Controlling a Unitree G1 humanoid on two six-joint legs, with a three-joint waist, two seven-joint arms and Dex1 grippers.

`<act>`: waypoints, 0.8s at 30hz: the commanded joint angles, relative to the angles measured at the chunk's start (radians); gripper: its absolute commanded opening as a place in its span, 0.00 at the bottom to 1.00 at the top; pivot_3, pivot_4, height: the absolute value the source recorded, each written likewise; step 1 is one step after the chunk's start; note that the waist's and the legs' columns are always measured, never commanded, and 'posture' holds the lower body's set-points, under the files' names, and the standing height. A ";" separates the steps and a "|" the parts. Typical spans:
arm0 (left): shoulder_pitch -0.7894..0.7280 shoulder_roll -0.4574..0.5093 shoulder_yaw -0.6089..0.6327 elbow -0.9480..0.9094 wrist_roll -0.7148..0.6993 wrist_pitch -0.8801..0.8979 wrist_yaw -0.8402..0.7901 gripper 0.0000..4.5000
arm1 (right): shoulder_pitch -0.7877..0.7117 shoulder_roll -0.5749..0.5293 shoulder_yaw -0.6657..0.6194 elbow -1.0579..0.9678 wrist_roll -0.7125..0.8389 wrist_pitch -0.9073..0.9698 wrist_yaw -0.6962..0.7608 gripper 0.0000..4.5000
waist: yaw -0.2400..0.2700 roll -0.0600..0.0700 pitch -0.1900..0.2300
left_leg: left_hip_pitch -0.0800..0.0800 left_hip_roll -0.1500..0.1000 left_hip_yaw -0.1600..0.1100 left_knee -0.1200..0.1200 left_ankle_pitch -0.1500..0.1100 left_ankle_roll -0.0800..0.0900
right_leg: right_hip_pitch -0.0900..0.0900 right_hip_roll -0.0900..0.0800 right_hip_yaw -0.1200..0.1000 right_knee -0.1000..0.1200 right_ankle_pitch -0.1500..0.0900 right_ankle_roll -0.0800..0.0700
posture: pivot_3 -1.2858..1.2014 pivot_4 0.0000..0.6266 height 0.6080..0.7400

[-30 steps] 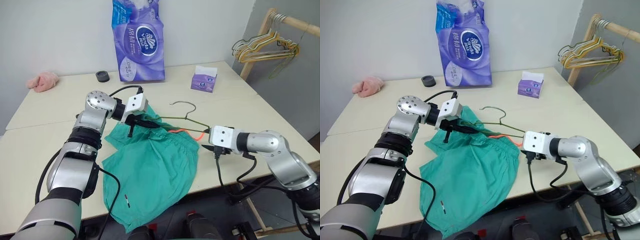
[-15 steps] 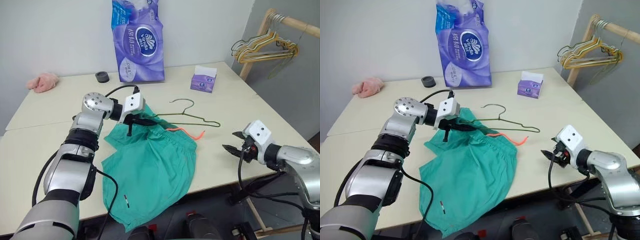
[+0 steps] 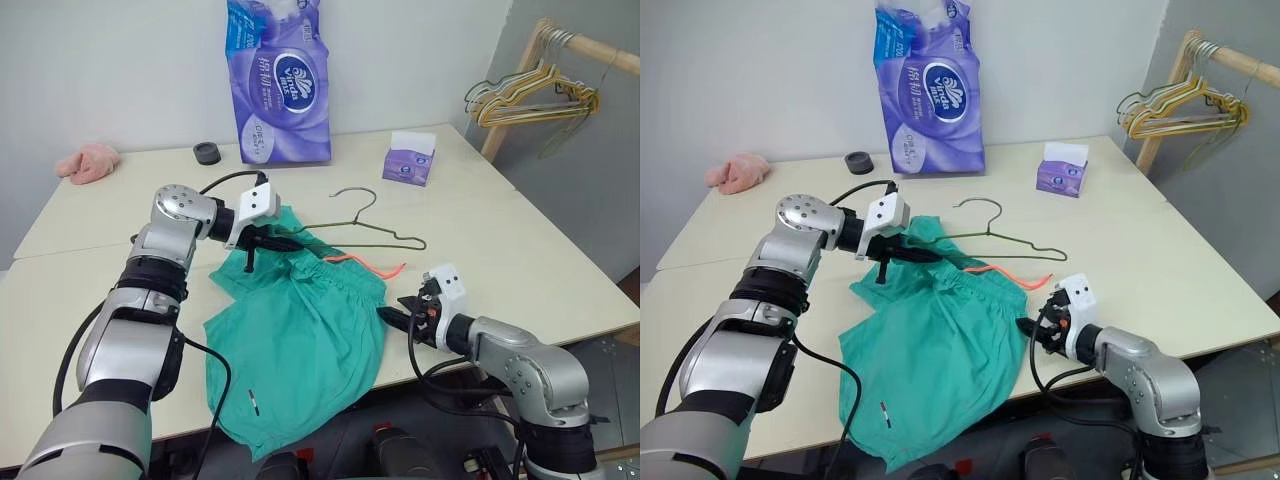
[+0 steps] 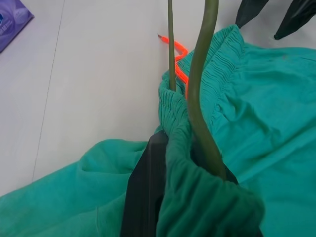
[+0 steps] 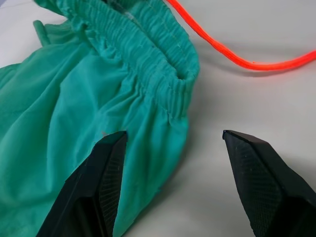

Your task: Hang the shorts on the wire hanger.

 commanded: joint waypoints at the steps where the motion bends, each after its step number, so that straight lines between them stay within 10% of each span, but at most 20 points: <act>1: -0.004 0.007 0.021 -0.040 -0.025 0.008 0.004 0.00 | -0.052 0.015 0.036 0.053 -0.002 -0.039 -0.023 0.73 | -0.002 0.000 0.000 | 0.000 0.000 0.000 0.000 0.000 0.000 | 0.000 0.000 0.000 0.000 0.000 0.000 | 0.45 0.10 1.00; 10: 0.006 0.009 0.023 -0.055 -0.027 0.017 0.009 0.00 | -0.134 0.087 0.060 0.168 0.008 -0.091 -0.055 0.73 | -0.003 0.000 0.000 | 0.000 0.000 -0.001 0.000 0.000 0.000 | 0.000 0.000 0.000 0.001 0.000 0.000 | 0.45 0.09 1.00; 21: 0.006 0.024 0.034 -0.055 -0.031 0.021 0.024 0.00 | -0.114 -0.033 0.085 0.134 -0.041 -0.095 -0.080 0.01 | -0.003 0.000 0.000 | 0.000 0.000 -0.001 0.000 0.000 0.000 | 0.000 -0.005 0.000 0.000 0.000 0.000 | 0.45 0.10 1.00; 24: 0.012 0.033 0.039 -0.067 -0.044 0.042 0.016 0.00 | -0.109 -0.075 0.047 0.108 -0.039 -0.099 -0.083 0.01 | -0.004 0.000 0.000 | 0.000 0.000 -0.001 0.000 0.000 0.000 | 0.000 -0.005 0.000 0.000 0.000 0.000 | 0.45 0.10 1.00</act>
